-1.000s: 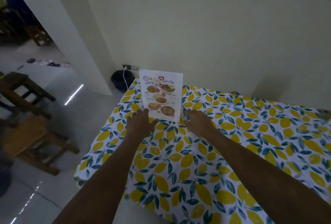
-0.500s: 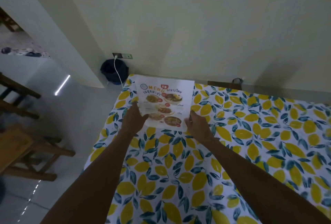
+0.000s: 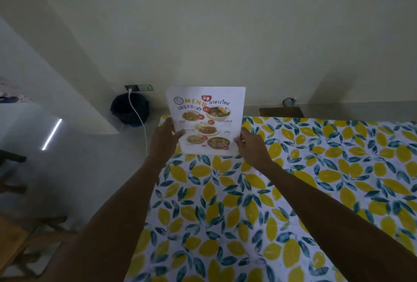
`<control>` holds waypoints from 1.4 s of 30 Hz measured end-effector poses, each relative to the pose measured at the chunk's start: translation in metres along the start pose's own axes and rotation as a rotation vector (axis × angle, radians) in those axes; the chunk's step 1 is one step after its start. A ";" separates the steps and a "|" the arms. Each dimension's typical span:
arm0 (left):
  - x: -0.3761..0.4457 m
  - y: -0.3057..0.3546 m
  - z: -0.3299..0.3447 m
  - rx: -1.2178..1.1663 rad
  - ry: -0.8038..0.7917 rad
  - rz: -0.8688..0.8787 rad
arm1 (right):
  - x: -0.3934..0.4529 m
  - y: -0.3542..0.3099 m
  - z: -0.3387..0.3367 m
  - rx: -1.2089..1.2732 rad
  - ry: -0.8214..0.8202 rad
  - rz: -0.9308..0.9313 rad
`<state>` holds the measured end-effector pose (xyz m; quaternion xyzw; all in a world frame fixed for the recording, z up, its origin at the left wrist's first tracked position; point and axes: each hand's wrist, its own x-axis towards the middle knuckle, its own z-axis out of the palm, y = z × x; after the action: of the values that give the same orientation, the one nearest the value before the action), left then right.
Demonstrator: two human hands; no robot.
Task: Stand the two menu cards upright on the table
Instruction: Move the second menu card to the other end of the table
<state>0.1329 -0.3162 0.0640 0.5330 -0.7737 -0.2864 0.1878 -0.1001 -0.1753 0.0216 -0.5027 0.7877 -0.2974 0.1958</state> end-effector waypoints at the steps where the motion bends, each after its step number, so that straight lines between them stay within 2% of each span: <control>1: 0.014 -0.005 -0.005 0.002 -0.010 0.021 | 0.011 -0.007 0.005 -0.014 0.020 0.012; 13: 0.136 -0.068 -0.030 -0.092 -0.091 0.049 | 0.105 -0.054 0.061 -0.079 0.136 0.099; 30: 0.155 -0.092 -0.016 0.048 -0.070 0.029 | 0.132 -0.047 0.092 -0.111 0.114 0.150; 36: 0.153 -0.089 -0.007 0.040 -0.125 -0.031 | 0.130 -0.051 0.101 0.072 0.124 0.313; 42: 0.151 -0.089 -0.004 0.021 -0.145 -0.074 | 0.124 -0.055 0.096 0.188 0.099 0.356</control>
<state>0.1448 -0.4815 0.0076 0.5408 -0.7681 -0.3230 0.1148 -0.0564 -0.3321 -0.0144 -0.3198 0.8415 -0.3548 0.2525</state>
